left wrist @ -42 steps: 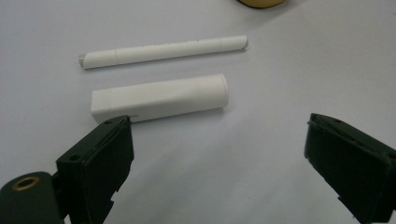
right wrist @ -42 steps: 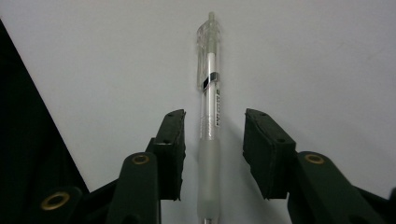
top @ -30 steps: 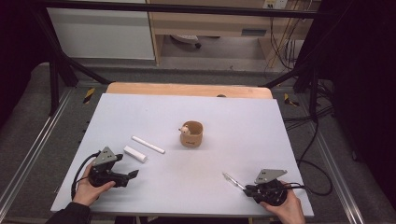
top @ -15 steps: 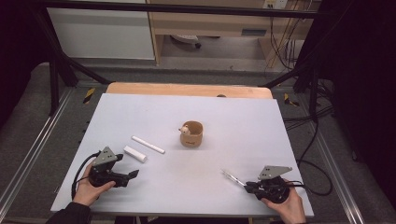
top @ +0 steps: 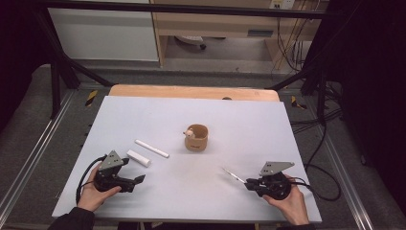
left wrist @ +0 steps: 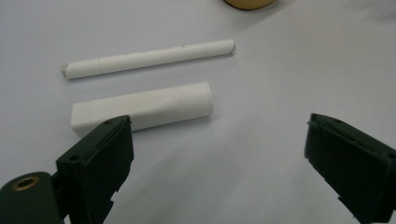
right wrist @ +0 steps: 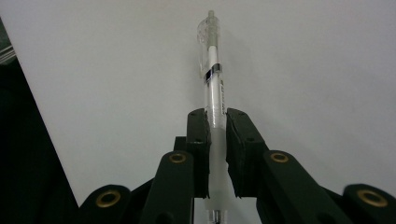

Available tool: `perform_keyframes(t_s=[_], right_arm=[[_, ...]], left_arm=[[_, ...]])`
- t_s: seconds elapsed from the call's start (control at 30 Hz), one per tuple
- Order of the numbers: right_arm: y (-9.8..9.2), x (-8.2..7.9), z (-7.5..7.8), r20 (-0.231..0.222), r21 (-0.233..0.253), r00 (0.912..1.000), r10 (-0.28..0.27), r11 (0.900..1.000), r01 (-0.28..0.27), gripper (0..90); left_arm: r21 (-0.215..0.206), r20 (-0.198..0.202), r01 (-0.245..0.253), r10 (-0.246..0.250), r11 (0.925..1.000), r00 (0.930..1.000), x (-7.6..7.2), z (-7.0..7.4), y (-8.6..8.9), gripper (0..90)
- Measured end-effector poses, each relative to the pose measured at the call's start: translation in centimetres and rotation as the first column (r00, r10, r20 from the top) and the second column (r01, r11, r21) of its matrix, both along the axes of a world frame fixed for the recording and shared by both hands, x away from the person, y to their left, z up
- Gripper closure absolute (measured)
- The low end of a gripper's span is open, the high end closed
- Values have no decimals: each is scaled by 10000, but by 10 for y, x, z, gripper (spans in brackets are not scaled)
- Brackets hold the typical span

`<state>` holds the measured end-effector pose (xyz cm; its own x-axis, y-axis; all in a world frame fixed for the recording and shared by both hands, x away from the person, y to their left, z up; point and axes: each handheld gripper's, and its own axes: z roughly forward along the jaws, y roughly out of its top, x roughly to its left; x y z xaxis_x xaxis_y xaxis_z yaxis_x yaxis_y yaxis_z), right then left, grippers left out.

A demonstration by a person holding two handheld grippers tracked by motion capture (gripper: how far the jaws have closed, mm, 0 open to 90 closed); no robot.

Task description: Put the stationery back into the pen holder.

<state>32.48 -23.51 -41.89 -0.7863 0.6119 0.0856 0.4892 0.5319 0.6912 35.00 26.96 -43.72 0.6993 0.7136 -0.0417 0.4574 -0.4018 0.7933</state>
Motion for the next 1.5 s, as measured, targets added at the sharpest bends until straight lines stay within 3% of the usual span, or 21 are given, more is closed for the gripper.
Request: perform_keyframes(t_s=[0.43,0.7,1.0,1.27,1.5], right_arm=[[32,25,12,251,10,9965,796,9968,-796,802],[57,38,17,254,-199,9909,1323,9911,-1318,802],[76,45,21,157,-367,9850,1721,9845,-1715,802],[93,50,23,116,-391,9782,2075,9776,-2069,802],[101,52,24,-13,-541,9753,2210,9738,-2207,802]], left_arm=[[202,88,679,-681,9975,9976,1,5,-23,79],[800,312,1433,-1461,9864,9888,-3,9,-44,64],[1496,701,1719,-1838,9737,9805,-6,11,-58,62],[2175,1234,2120,-2423,9528,9623,-6,14,-73,64],[2859,1808,2359,-2940,9288,9385,-5,16,-87,62]])
